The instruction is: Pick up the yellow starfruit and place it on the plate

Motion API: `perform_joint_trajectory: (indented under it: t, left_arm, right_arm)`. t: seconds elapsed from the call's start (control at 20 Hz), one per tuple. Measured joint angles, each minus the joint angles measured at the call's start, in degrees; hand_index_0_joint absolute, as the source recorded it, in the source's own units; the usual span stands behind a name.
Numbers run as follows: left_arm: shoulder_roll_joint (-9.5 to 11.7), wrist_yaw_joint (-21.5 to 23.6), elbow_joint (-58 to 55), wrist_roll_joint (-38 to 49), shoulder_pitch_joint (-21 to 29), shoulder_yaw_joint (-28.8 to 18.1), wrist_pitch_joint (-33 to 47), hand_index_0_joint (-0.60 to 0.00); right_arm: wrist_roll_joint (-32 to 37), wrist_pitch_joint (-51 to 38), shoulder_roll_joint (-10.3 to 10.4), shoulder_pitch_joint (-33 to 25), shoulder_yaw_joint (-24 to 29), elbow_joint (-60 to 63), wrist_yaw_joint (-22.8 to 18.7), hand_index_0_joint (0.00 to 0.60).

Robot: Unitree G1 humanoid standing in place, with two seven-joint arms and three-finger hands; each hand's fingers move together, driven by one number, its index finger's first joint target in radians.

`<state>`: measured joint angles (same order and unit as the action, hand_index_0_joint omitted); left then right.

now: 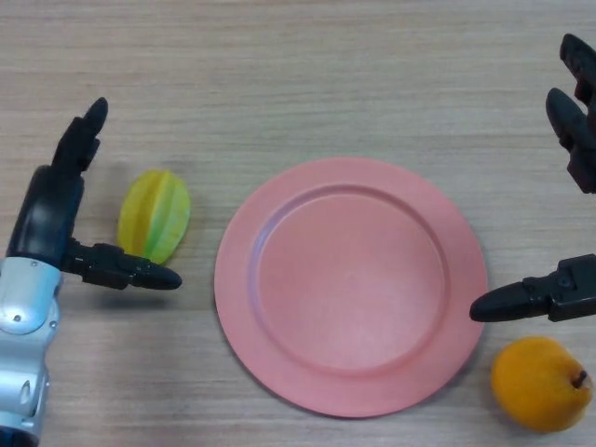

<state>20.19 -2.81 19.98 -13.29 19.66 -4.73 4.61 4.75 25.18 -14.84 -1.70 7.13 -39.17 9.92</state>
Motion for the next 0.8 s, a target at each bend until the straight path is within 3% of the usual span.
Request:
perform_joint_trajectory:
  t: [0.2,0.25,0.3,0.35,0.45,0.8]
  left_arm:
    - [-0.76,0.05,7.43,-3.61,2.08,1.95,4.04,0.000]
    - [-0.75,0.05,7.86,-4.29,2.38,1.95,5.60,-0.150]
    - [-0.75,0.34,8.37,-4.72,2.71,1.99,6.90,-0.250]
    - [-0.67,3.03,9.88,-8.87,3.26,2.37,9.89,-0.400]
    - [-0.42,6.90,11.73,-13.48,3.69,2.47,13.97,-0.600]
    - [-0.04,6.85,6.58,-8.52,0.69,2.29,12.18,-0.600]
  right_arm:
    - [0.01,-0.01,0.00,0.19,0.66,-0.10,-0.01,0.000]
    - [0.01,-0.01,0.00,0.22,0.99,-0.53,-0.02,0.000]
    - [0.01,-0.01,0.00,0.22,0.98,-0.88,-0.03,0.000]
    - [0.01,-0.01,0.00,0.21,0.97,-1.20,-0.03,0.000]
    - [0.01,-0.01,0.00,0.24,0.96,-1.31,-0.03,0.000]
    - [0.00,0.08,0.00,0.22,0.94,-2.02,-0.13,0.000]
